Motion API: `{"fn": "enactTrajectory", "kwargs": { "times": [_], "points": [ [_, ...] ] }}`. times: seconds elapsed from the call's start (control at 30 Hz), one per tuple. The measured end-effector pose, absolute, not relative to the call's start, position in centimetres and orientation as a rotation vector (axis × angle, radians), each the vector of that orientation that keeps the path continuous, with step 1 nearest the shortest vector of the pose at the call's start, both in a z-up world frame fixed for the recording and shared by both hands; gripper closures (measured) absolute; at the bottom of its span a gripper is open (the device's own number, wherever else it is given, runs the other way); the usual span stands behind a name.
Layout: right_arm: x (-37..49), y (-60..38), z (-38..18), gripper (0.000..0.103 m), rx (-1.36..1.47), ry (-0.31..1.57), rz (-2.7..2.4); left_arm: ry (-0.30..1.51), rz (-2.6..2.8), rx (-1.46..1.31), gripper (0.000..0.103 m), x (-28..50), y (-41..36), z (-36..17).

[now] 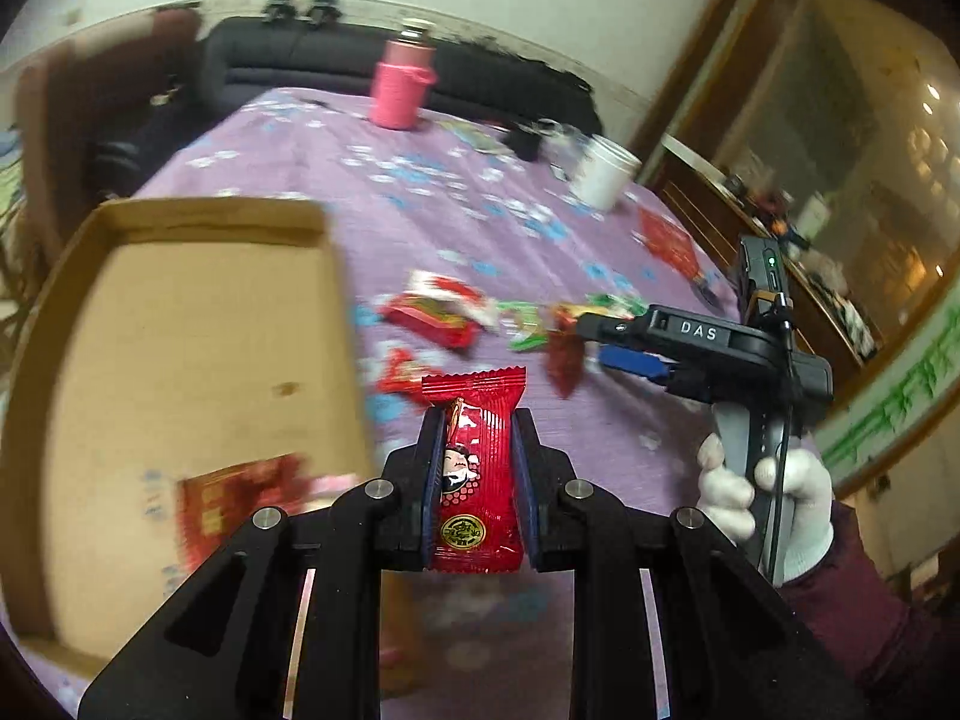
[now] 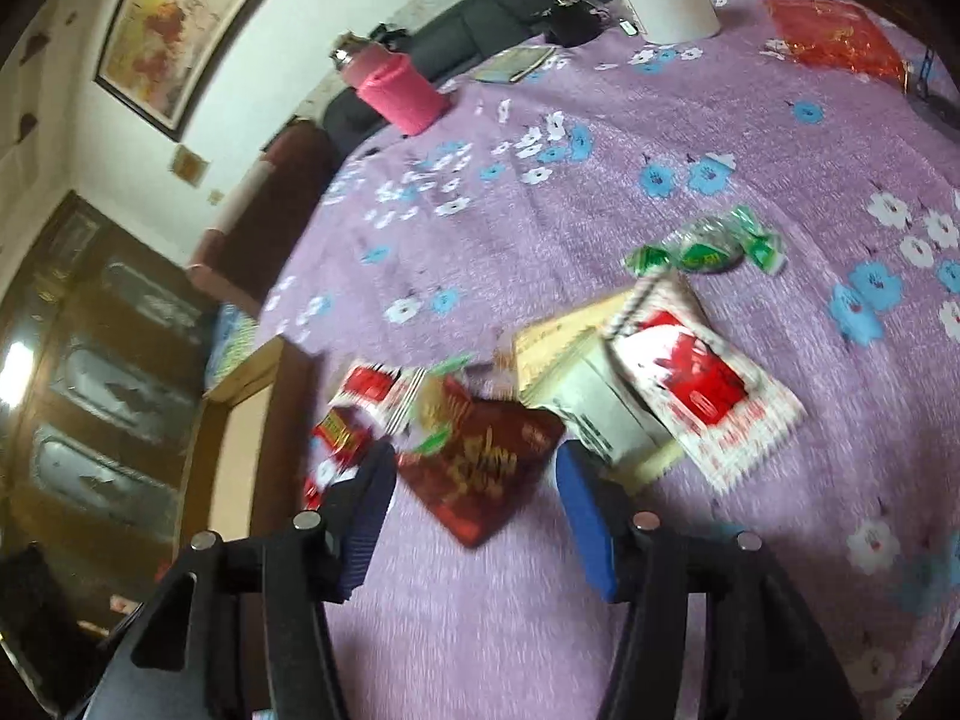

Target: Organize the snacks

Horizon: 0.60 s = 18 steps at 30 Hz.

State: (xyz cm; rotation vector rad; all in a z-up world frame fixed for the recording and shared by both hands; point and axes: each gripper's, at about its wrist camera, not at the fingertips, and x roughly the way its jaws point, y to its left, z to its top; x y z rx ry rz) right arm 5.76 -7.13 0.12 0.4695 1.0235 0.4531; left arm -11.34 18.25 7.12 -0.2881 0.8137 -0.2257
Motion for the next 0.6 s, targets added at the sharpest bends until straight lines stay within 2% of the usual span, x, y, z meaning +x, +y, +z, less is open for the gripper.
{"fn": "enactTrajectory", "kwargs": {
  "times": [0.2,0.23,0.27,0.37,0.6],
  "points": [
    [6.4,-4.8,-0.1,0.044,0.368,1.042,0.351,0.795,-0.096,-0.354,0.082,-13.9,24.0,6.5],
    [6.3,-4.6,0.0,0.046,0.351,1.041,0.347,0.794,-0.078,-0.358,0.082,-14.1,24.6,6.4],
    [6.1,-4.4,0.0,0.058,0.345,1.042,0.356,0.794,-0.054,-0.363,0.082,-14.3,25.4,6.1],
    [5.3,-4.0,0.0,0.066,0.328,1.045,0.375,0.796,-0.002,-0.388,0.082,-15.1,27.4,5.4],
    [2.6,-4.6,2.1,0.069,0.35,0.989,0.4,0.794,0.064,-0.413,0.082,-15.9,29.9,4.8]
  ]
}}
